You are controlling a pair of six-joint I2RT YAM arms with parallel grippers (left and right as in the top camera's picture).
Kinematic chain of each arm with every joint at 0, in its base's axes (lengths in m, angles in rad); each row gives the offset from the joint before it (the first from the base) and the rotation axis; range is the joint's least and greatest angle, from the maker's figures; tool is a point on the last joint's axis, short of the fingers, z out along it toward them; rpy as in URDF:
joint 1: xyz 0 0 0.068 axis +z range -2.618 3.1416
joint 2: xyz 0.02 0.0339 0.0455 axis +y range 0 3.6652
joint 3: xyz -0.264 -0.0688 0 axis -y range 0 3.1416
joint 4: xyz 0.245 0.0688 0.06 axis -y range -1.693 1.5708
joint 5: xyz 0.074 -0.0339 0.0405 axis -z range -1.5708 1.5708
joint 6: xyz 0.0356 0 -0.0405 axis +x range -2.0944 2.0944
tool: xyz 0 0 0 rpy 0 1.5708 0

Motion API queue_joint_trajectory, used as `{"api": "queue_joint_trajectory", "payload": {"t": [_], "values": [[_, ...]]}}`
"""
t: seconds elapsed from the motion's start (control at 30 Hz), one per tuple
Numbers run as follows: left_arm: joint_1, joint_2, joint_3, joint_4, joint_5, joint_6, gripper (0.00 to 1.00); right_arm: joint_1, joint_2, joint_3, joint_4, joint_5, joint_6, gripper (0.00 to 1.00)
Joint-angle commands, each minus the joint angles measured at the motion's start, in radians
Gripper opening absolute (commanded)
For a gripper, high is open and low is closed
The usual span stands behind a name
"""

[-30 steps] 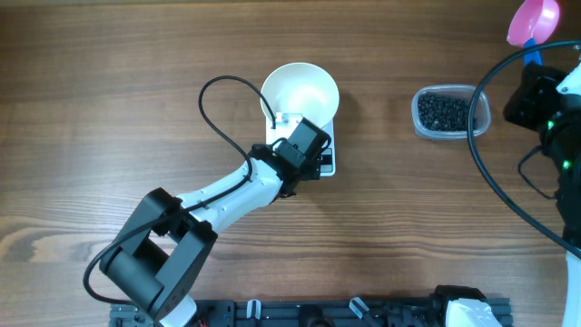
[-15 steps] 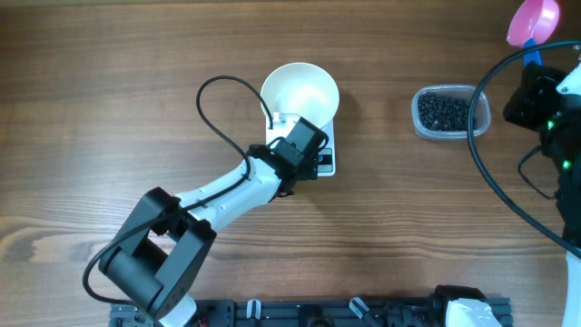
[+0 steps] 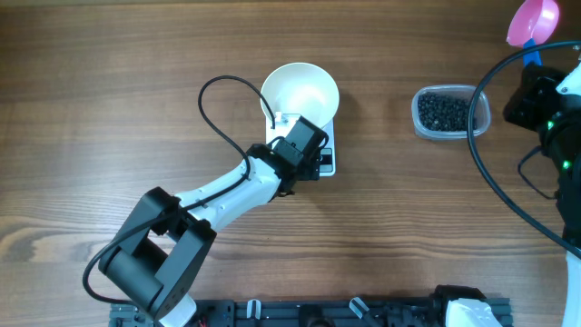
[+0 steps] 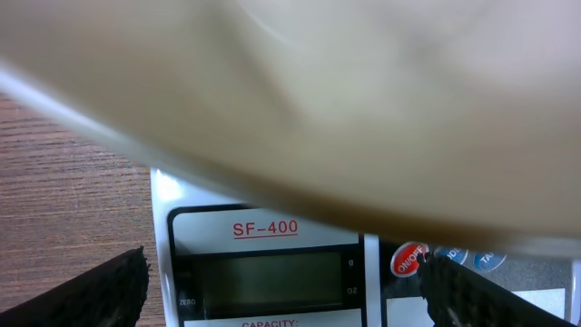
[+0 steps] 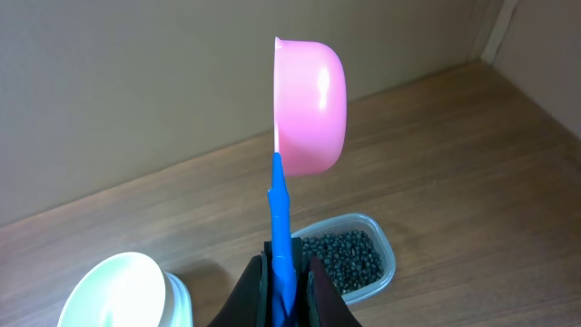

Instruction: Scoop item into bowl and weigh 150g on scale

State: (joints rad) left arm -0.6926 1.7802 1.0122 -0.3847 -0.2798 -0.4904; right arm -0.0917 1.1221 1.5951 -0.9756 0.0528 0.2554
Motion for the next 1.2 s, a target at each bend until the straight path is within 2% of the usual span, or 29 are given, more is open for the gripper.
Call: {"api": "queue_joint_trajectory", "payload": {"t": [0.0, 0.17, 1.17], "values": [[0.005, 0.003, 0.013, 0.001, -0.018, 0.015, 1.00, -0.004, 0.001, 0.023, -0.004, -0.008, -0.020, 0.04], [0.006, 0.003, 0.013, -0.035, -0.018, 0.015, 1.00, -0.004, 0.001, 0.023, -0.006, -0.008, -0.020, 0.04], [0.006, 0.053, 0.013, -0.024, -0.027, 0.012, 1.00, -0.004, 0.001, 0.023, -0.005, -0.008, -0.020, 0.04]]}}
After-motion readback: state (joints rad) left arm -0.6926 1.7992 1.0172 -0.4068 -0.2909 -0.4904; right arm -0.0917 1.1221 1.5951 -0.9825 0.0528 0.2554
